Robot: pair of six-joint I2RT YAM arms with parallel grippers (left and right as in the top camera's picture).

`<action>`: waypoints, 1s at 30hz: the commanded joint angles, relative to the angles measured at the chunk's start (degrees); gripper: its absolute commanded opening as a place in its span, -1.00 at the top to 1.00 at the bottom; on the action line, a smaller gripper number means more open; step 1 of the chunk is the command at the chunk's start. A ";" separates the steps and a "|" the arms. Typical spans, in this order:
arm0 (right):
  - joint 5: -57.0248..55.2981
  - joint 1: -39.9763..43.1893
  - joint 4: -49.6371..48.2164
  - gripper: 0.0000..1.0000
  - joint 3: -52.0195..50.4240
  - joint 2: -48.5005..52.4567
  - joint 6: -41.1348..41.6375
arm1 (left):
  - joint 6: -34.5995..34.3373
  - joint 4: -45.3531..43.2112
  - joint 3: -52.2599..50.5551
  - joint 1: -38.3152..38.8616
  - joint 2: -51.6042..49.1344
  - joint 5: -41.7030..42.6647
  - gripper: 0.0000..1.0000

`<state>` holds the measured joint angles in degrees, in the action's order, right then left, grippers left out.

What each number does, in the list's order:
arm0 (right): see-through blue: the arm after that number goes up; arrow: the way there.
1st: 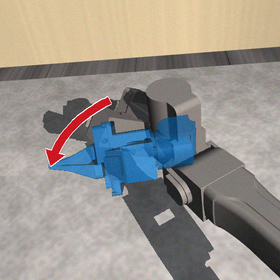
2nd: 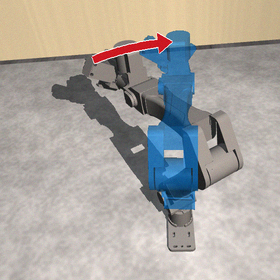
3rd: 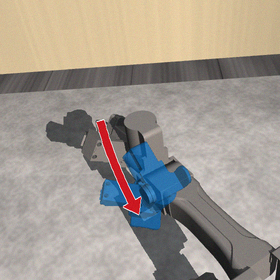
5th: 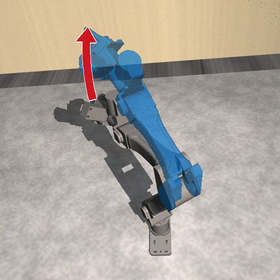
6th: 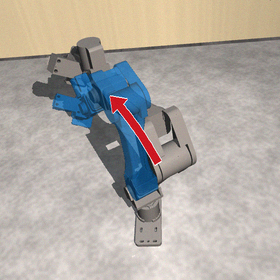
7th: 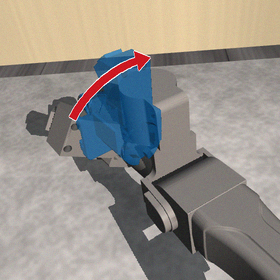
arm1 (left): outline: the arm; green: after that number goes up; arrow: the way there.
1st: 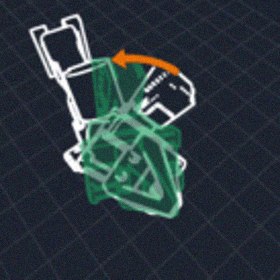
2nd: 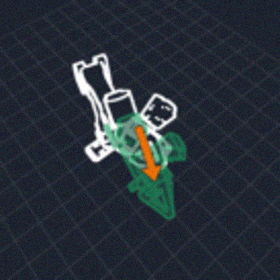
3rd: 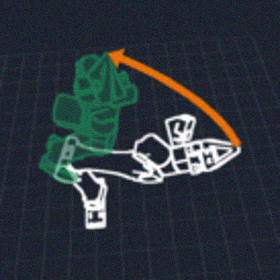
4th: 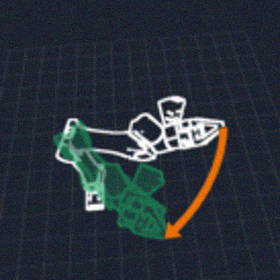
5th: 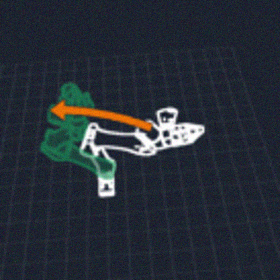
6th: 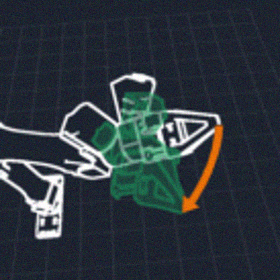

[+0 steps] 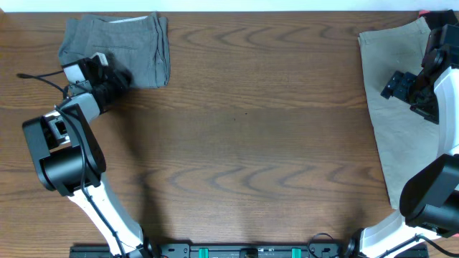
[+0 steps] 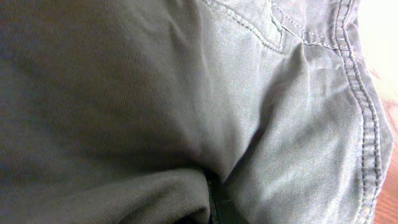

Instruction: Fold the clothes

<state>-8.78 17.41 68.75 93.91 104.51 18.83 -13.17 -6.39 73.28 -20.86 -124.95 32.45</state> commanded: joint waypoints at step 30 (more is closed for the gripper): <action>-0.37 0.15 0.00 -0.98 0.37 -0.02 0.42 | -4.96 -6.97 -1.03 1.53 -5.64 -9.18 0.35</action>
<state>-8.80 17.41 68.73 93.91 104.51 18.83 -16.75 -15.46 73.89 -19.20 -127.15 26.83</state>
